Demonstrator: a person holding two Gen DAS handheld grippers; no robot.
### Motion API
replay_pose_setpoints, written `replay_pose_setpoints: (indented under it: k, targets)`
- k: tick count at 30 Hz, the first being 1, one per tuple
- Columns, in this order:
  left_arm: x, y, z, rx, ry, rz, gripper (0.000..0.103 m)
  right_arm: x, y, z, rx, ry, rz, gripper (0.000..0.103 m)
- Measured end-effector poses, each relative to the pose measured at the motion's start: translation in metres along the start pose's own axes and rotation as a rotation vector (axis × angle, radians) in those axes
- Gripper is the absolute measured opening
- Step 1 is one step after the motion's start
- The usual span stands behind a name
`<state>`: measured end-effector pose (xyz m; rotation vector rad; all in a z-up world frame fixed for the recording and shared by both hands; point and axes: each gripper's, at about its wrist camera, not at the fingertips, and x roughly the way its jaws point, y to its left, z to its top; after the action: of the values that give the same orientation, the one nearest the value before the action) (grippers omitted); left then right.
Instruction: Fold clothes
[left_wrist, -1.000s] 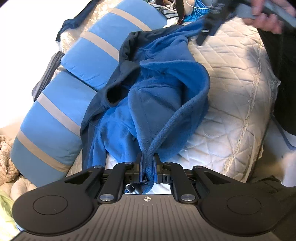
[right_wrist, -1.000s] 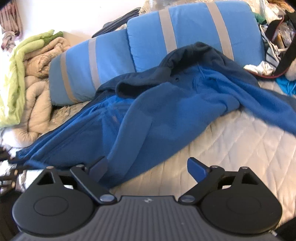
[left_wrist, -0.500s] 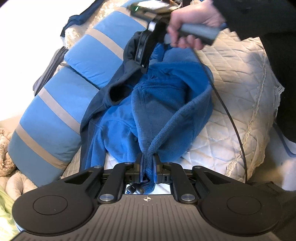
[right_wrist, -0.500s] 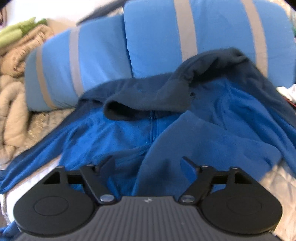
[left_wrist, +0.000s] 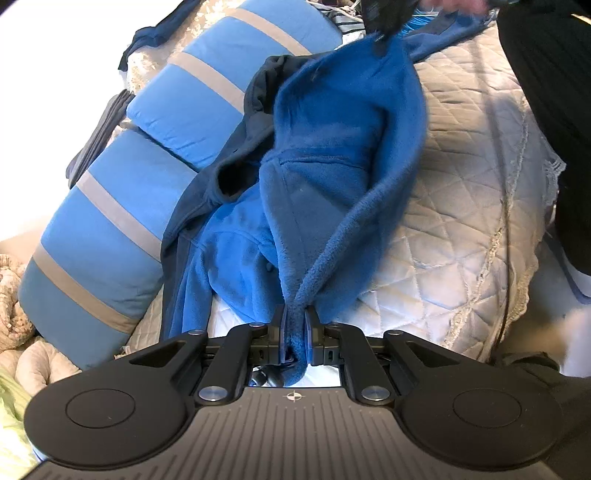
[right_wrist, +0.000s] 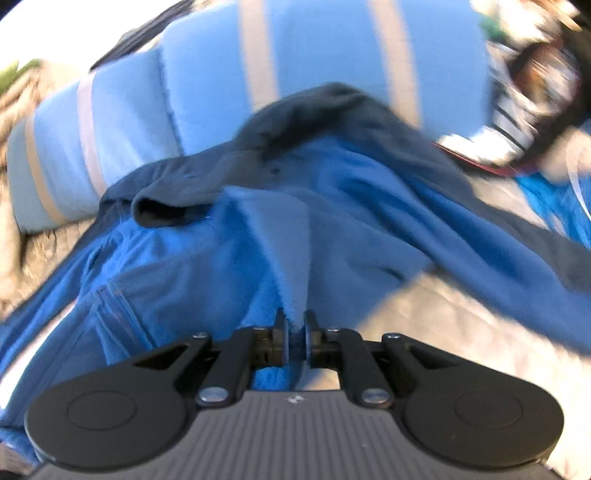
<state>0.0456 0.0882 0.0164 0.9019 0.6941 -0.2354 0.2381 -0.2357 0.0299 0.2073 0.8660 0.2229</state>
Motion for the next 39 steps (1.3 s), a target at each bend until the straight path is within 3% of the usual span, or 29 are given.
replay_pose_setpoints:
  k: [7,10,13,14,15,18,24,29,39]
  targets:
    - [0.001,-0.01,-0.001,0.037,0.017,0.016,0.009,-0.057,-0.091,-0.046,0.202,0.068,0.062,0.007]
    - [0.003,-0.013,-0.001,0.04,0.027,0.012,0.009,-0.073,-0.106,-0.061,0.203,0.076,0.037,0.007]
    - [0.005,-0.015,0.0,0.043,0.035,0.013,0.009,-0.083,-0.113,-0.068,0.155,0.038,0.007,0.014]
    - [0.005,-0.016,0.001,0.042,0.038,0.017,0.009,-0.085,-0.114,-0.069,0.132,0.026,-0.003,0.032]
    - [0.005,-0.017,0.001,0.038,0.038,0.018,0.009,-0.086,-0.115,-0.07,0.113,0.009,-0.01,0.042]
    - [0.004,-0.017,0.003,0.028,0.036,0.003,0.009,-0.087,-0.119,-0.069,0.062,-0.028,-0.024,0.063]
    - [0.006,-0.021,0.004,0.037,0.043,0.014,0.009,-0.094,-0.135,-0.069,0.016,-0.08,-0.042,0.085]
    - [0.008,-0.02,0.003,0.033,0.052,0.008,0.009,-0.088,-0.149,-0.077,-0.074,-0.09,-0.08,0.092]
    - [0.012,-0.02,-0.001,0.022,0.069,-0.003,0.009,-0.041,-0.199,-0.088,0.174,-0.032,0.228,0.093]
